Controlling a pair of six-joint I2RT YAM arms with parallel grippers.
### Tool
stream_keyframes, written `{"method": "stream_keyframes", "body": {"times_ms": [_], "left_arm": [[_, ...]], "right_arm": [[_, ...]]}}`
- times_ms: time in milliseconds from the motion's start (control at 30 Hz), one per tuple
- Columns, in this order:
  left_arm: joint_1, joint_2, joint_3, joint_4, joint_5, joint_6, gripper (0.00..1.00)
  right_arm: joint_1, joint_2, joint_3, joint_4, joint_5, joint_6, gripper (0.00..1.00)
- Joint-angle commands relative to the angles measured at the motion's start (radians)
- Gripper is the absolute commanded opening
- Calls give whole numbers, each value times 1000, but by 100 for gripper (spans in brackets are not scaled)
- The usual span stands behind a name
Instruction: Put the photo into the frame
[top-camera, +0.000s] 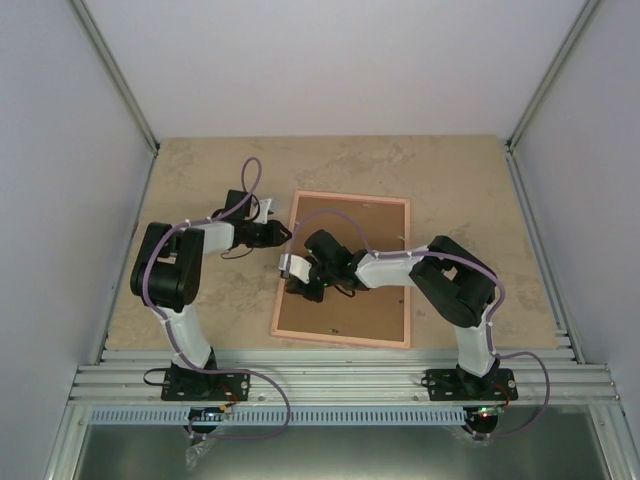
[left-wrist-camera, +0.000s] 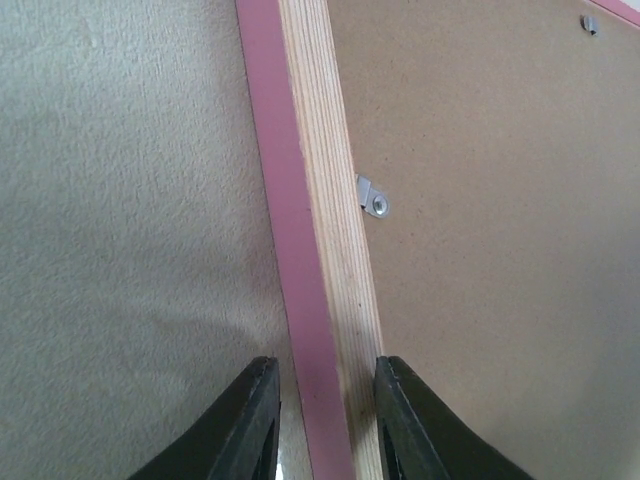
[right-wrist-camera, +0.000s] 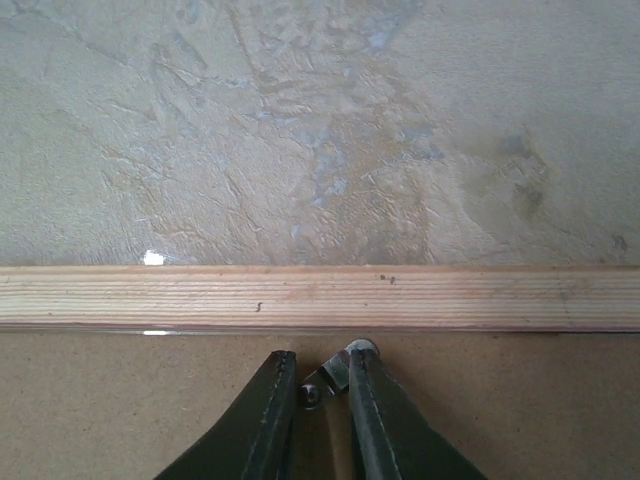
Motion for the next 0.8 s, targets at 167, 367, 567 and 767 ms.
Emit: {"method": "stream_keyframes", "body": {"times_ms": [167,367,567,767], "left_arm": [[-10,63,3,-71,-103,8,28],[-10,67,8,-74,-105,10,28],[-10,67,15,-80,-107,12,28],[-9,4,36,-80,-30,31,37]], "right_arm": [[14,65,-37,-119,-131,-147,13],[3,91,5,-193,-188,-237,12],[-18,97,48,-251,-222,-256,13],[-78,7,125,-325,-277,-214,27]]}}
